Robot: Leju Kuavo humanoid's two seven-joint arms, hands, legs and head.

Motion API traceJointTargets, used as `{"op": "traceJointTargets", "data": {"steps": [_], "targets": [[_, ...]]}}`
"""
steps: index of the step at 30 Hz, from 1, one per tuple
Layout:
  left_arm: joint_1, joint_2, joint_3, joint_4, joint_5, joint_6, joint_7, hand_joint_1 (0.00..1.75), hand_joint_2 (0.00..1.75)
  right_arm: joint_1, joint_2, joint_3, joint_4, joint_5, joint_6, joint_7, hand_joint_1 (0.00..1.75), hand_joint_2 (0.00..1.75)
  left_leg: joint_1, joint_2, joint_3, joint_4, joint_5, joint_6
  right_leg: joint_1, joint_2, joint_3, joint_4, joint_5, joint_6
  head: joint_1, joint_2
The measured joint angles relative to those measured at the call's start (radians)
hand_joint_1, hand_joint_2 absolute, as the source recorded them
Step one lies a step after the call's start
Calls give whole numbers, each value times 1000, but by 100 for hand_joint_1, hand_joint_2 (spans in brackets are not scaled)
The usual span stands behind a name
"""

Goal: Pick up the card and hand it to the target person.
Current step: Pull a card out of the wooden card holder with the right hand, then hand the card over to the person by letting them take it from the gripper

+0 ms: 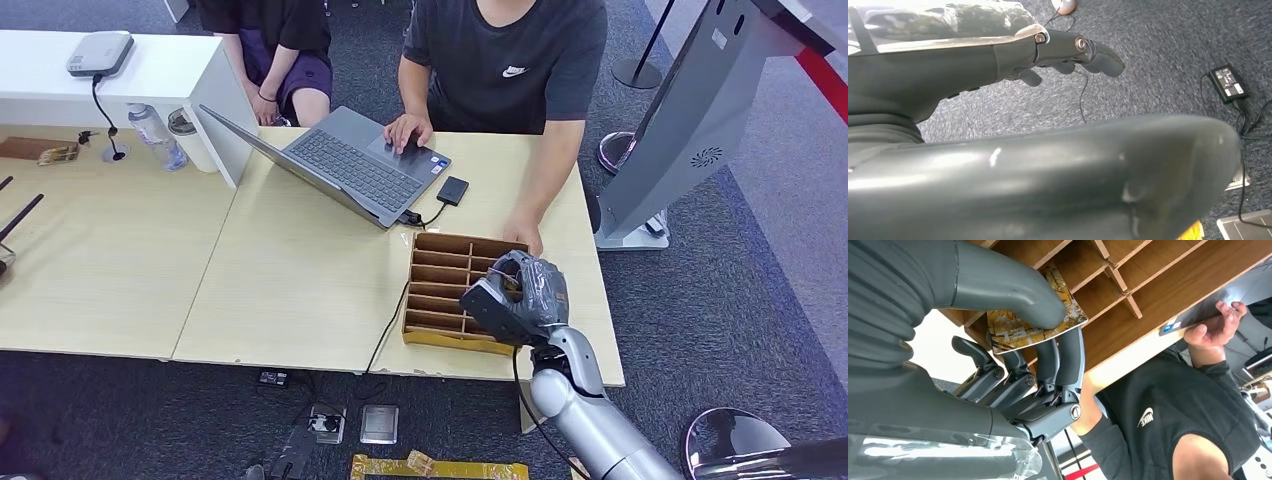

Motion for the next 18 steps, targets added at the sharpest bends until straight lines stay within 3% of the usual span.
{"op": "traceJointTargets", "data": {"steps": [18], "targets": [[0,1,-26,0,26,-4,-4,0,0,-48,-24,-3,-83,48,-60,51,175,175,0,0,0,0,0,0,0,0,0,0,0,0,0,0]]}}
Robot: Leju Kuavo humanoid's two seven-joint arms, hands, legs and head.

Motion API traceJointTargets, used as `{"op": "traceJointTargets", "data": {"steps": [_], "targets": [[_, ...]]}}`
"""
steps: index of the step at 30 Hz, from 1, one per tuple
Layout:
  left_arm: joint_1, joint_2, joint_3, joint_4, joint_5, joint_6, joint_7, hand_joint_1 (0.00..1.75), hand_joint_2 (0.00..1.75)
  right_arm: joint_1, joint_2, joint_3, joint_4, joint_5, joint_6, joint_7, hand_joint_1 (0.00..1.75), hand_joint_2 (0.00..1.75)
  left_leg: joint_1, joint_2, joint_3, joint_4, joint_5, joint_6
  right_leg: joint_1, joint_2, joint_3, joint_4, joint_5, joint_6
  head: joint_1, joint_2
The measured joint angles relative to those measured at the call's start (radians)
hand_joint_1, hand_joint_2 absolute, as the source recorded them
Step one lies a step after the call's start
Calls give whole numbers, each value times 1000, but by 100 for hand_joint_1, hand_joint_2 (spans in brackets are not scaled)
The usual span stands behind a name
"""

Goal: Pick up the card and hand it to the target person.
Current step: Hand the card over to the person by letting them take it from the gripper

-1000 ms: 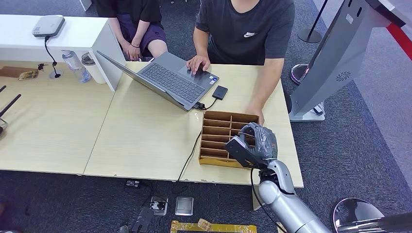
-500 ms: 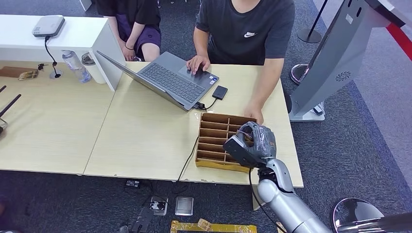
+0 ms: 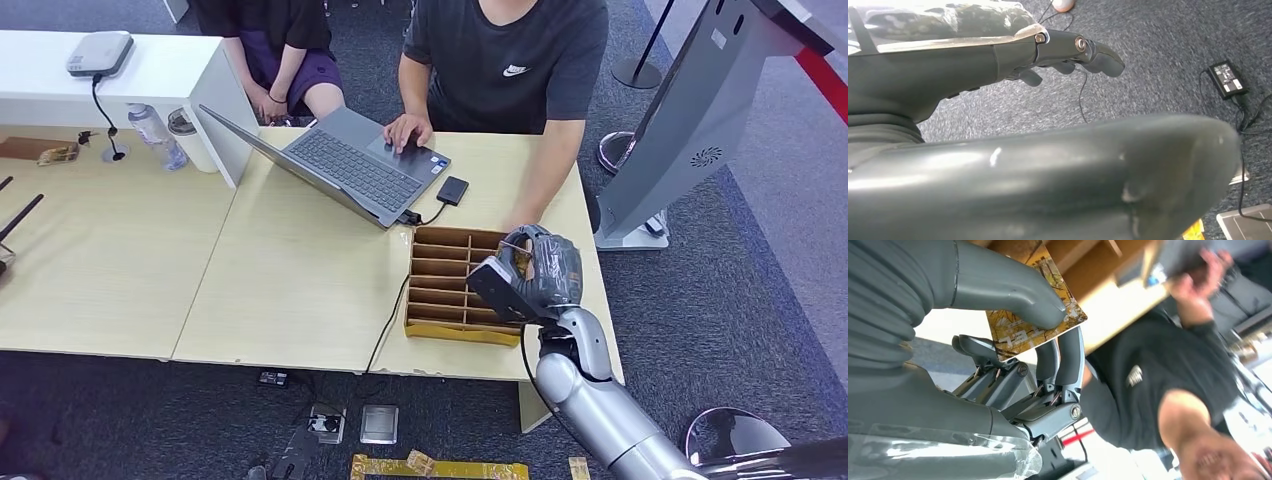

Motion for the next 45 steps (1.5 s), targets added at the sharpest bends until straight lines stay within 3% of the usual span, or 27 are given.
{"op": "traceJointTargets", "data": {"steps": [15,23,29,30,33,34,45], "targets": [[0,-1,-4,0,36,0,-25,0,0,-163,20,-4,-1,-106,40,-81,175,175,0,0,0,0,0,0,0,0,0,0,0,0,-1,0],[-1,-1,-12,0,51,0,-26,0,0,-241,72,-8,146,-220,87,-185,175,175,0,0,0,0,0,0,0,0,0,0,0,0,0,0],[-2,-1,-21,0,62,0,-26,0,0,-267,98,-12,261,-232,84,-195,171,175,0,0,0,0,0,0,0,0,0,0,0,0,0,0],[-2,-1,-22,0,62,-1,-25,0,0,-269,100,-12,275,-233,83,-195,144,175,0,0,0,0,0,0,0,0,0,0,0,0,0,0],[-2,-1,-25,0,62,-4,-25,0,0,-272,102,-13,312,-237,75,-196,20,175,0,0,0,0,0,0,0,0,0,0,0,0,0,0],[-2,-1,-27,0,62,-6,-25,0,0,-272,103,-13,322,-237,72,-196,3,175,0,0,0,0,0,0,0,0,0,0,0,0,0,0],[-2,-1,-44,0,66,2,-10,0,0,-271,109,-18,391,-207,17,-175,0,175,0,0,0,0,0,0,0,0,0,0,0,0,-1,0]]}}
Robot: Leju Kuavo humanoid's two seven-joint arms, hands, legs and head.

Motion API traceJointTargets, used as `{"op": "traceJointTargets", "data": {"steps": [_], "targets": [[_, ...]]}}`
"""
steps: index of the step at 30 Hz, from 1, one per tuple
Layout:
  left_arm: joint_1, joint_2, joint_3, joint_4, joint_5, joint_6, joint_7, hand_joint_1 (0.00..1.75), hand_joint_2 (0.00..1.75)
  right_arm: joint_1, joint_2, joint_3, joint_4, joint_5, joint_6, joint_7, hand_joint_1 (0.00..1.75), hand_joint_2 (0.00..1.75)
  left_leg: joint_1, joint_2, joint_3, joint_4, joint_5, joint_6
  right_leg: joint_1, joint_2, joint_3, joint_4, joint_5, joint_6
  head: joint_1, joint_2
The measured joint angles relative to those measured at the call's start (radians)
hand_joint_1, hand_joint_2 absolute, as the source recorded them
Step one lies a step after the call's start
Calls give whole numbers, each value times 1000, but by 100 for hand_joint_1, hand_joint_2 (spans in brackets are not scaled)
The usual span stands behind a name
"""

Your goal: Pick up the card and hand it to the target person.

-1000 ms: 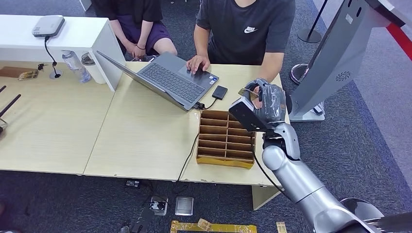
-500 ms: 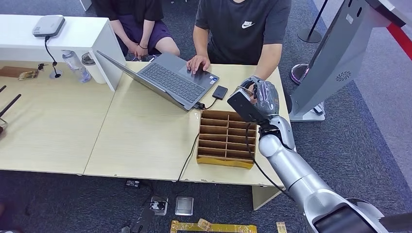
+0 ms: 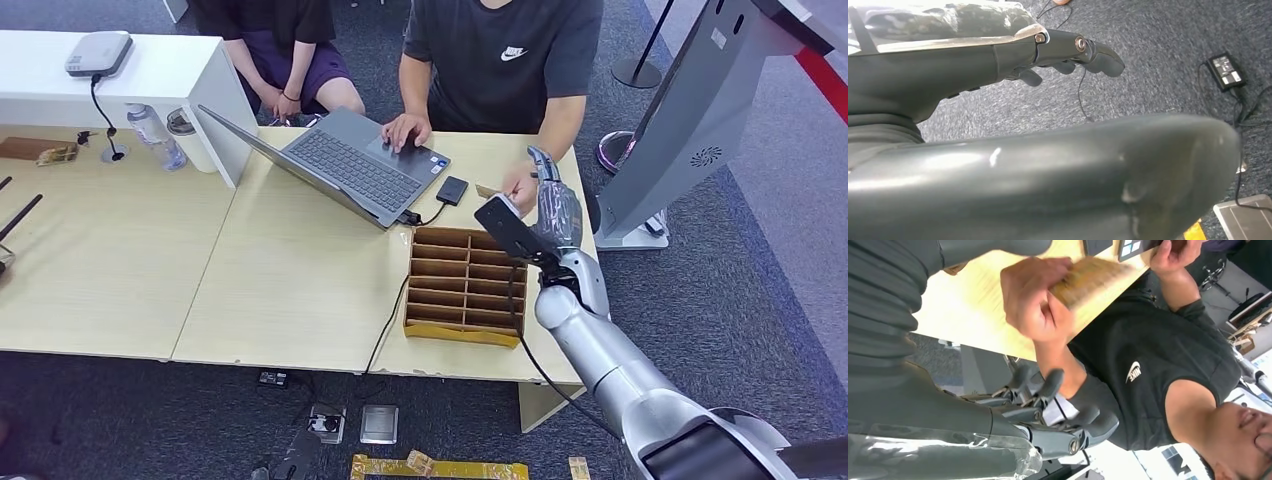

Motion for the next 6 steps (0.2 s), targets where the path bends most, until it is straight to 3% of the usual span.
{"op": "traceJointTargets", "data": {"steps": [6], "targets": [[0,0,-1,0,14,8,18,0,0,35,-8,3,-31,41,-11,52,0,175,0,0,0,0,0,0,0,0,0,0,0,0,1,0]]}}
